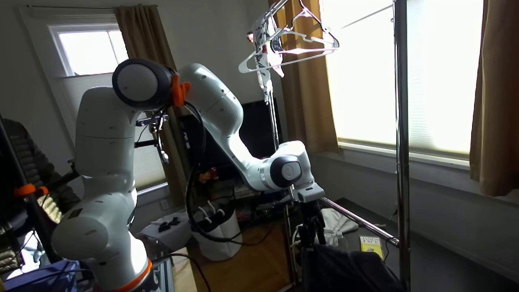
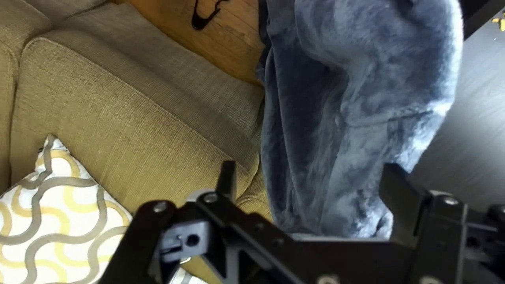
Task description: Move the hanger with the rob to the top rod
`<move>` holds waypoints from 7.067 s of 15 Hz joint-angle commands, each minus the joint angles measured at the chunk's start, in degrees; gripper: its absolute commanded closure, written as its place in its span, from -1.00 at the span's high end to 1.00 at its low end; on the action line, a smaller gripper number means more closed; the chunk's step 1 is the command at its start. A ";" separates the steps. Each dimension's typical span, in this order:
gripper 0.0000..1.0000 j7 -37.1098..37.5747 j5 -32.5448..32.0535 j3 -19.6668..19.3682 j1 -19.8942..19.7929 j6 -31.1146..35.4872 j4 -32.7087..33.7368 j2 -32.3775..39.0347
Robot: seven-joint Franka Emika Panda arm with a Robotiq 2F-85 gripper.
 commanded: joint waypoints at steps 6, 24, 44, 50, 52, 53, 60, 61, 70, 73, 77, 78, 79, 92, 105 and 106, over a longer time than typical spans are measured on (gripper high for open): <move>1.00 -14.84 8.21 -7.45 5.83 7.12 4.96 6.13; -0.91 -22.71 26.92 -15.16 11.97 17.11 10.17 16.89; -0.97 -7.76 19.94 -58.25 55.48 41.18 -18.27 3.65; -0.97 -8.29 27.59 -76.29 79.11 54.67 -32.71 7.48; -0.97 -9.18 23.37 -75.30 79.13 50.24 -29.45 6.76; -0.97 -11.20 20.95 -75.88 80.17 49.22 -29.36 5.74; -0.97 -9.72 9.97 -87.75 89.78 40.99 -28.16 5.03; -0.97 -10.19 8.48 -90.50 91.13 39.80 -28.13 3.82; -0.97 -10.31 8.62 -100.63 95.96 41.50 -28.08 8.03; -0.97 -11.88 7.88 -113.11 103.78 38.87 -27.77 10.03; -0.97 -23.86 3.09 -129.04 118.68 32.86 -27.65 8.06; -0.97 -26.56 2.10 -132.84 122.64 31.48 -27.66 8.15; -0.97 -29.00 1.48 -136.40 126.52 29.95 -27.67 9.62; -0.97 -36.86 7.36 -148.27 141.81 34.11 -27.38 7.34; -0.97 -39.82 16.30 -147.12 145.36 55.83 -28.75 9.38; -0.97 -38.20 16.61 -147.03 144.34 55.98 -28.79 10.91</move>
